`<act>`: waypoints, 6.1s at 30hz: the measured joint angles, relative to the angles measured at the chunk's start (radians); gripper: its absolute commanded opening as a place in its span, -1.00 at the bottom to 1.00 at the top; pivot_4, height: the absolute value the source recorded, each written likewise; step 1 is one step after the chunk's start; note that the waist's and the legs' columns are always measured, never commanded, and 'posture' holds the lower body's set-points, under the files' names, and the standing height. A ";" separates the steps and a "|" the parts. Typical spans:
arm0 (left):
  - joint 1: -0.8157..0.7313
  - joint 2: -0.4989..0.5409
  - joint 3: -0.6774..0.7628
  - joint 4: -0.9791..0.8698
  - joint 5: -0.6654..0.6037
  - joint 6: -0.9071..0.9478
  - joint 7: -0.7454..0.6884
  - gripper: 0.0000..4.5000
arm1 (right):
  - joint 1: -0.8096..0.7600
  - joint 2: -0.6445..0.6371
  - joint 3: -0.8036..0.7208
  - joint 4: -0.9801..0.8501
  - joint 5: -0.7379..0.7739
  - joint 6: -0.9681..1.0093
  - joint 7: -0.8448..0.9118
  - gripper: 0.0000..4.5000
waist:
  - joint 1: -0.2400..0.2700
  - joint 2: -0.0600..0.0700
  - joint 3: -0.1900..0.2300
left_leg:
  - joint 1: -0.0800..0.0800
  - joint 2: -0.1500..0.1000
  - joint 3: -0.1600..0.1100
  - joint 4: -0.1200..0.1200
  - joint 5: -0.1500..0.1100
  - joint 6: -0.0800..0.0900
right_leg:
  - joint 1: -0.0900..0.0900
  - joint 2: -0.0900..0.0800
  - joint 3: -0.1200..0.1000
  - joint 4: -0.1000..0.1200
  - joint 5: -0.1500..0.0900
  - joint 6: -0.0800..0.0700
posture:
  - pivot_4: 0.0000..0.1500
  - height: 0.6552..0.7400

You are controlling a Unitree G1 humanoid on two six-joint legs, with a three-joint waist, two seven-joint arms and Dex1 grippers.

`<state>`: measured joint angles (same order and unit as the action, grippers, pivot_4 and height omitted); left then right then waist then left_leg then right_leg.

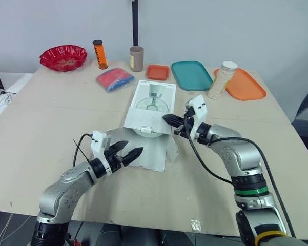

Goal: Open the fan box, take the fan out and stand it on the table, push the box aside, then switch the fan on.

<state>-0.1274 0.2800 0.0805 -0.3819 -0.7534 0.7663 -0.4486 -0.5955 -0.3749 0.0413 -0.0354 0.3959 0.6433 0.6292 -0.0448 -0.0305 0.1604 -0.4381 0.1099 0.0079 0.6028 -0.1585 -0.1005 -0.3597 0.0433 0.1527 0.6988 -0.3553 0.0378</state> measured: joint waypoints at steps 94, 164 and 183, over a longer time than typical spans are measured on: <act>-0.192 -0.327 0.150 0.296 -0.550 0.125 0.560 0.47 | 0.007 -0.002 0.005 -0.037 -0.031 0.022 0.001 -1.00 | 0.007 0.000 0.000 | -0.001 -0.007 -0.010 -0.001 0.003 -0.003 | 0.005 0.000 0.001 -0.001 -0.001 0.002 | 1.00 0.97; 0.032 -0.131 0.091 0.151 -0.828 0.157 0.548 -0.49 | 0.008 -0.006 0.041 -0.040 -0.048 0.028 0.027 -1.00 | 0.000 -0.001 0.000 | 0.000 -0.007 -0.010 -0.002 0.003 -0.003 | 0.005 -0.001 0.001 -0.002 -0.002 0.002 | 1.00 0.97; 0.203 0.022 0.063 0.027 -0.957 0.153 0.504 -0.49 | 0.005 0.003 0.057 -0.040 -0.049 0.022 0.027 -1.00 | -0.002 -0.001 0.000 | 0.000 -0.007 -0.010 -0.003 0.003 -0.002 | 0.004 -0.001 0.001 -0.002 -0.003 0.001 | 1.00 0.97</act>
<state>0.0754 0.3017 0.1439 -0.3549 -1.7102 0.9192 0.0550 -0.5905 -0.3718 0.0985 -0.0754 0.3468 0.6652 0.6565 -0.0472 -0.0314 0.1606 -0.4383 0.1027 -0.0020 0.5995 -0.1555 -0.1028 -0.3561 0.0425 0.1539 0.6967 -0.3584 0.0390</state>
